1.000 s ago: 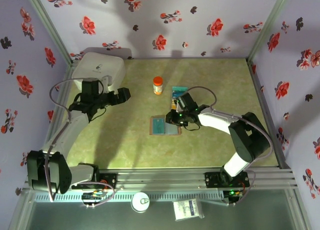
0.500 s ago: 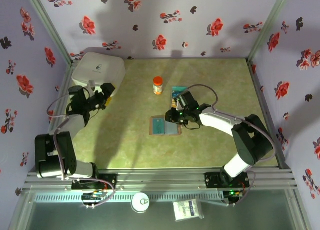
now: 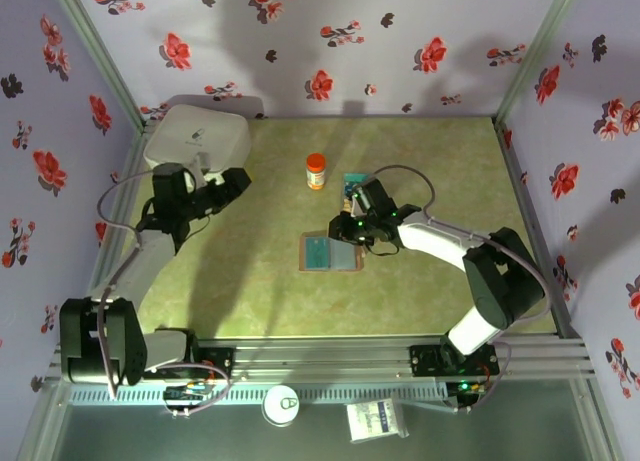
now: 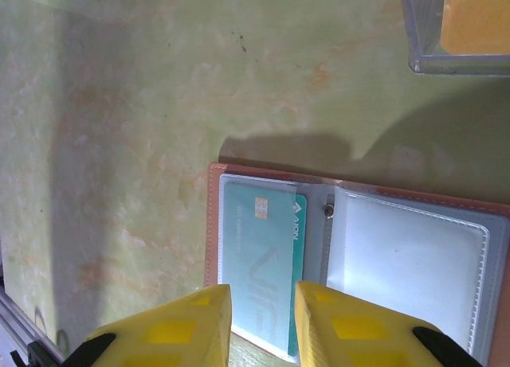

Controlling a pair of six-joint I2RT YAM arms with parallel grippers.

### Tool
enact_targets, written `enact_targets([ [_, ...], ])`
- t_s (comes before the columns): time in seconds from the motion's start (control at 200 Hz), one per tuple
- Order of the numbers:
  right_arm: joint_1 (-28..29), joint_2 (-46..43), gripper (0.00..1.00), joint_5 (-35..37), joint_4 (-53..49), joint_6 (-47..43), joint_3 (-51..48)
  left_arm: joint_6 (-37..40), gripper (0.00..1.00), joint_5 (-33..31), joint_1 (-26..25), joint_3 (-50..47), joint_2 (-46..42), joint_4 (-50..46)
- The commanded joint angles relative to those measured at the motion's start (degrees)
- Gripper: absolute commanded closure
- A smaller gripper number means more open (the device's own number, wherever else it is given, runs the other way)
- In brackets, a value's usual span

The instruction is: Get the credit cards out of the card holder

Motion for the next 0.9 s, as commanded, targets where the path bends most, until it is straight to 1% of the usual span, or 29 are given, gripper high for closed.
enact_targets([
  [0.0, 0.65, 1.40, 0.73, -0.80, 0.96, 1.52, 1.36, 6.94, 0.12, -3.42, -4.60, 0.47, -0.61, -7.55],
  [0.185, 2.43, 3.32, 0.73, -0.80, 2.10, 3.74, 1.72, 4.85, 0.18, -7.17, -13.64, -0.21, 2.57, -7.33],
  [0.305, 3.25, 4.55, 0.73, -0.01, 2.64, 5.86, 1.81, 0.46, 0.24, -7.32, -17.68, -2.68, 5.48, -1.37],
  [0.425, 3.84, 5.59, 0.73, 0.52, 3.42, 7.44, 1.68, -5.09, 0.41, -6.87, -19.97, -4.81, 10.17, 3.97],
  [0.515, 4.20, 6.21, 0.73, 0.59, 3.63, 7.69, 1.72, -5.02, 0.53, -5.63, -23.51, -2.68, 14.55, 3.51],
  [0.57, 4.31, 6.38, 0.73, 0.46, 3.48, 7.66, 1.69, -4.77, 0.58, -6.76, -25.85, -1.19, 16.60, 1.85],
  [0.655, 4.30, 6.44, 0.73, 0.48, 3.10, 7.50, 1.66, -5.36, 0.67, -8.24, -27.69, -0.28, 19.53, 0.63],
  [0.76, 4.31, 6.50, 0.73, 0.64, 2.06, 6.87, 1.81, -6.75, 0.78, -8.43, -28.03, -0.66, 21.94, 1.01],
  [0.9, 4.31, 7.12, 0.74, -0.10, 2.00, 6.51, 1.81, -7.36, 0.86, -8.52, -28.02, -0.76, 23.47, 1.09],
])
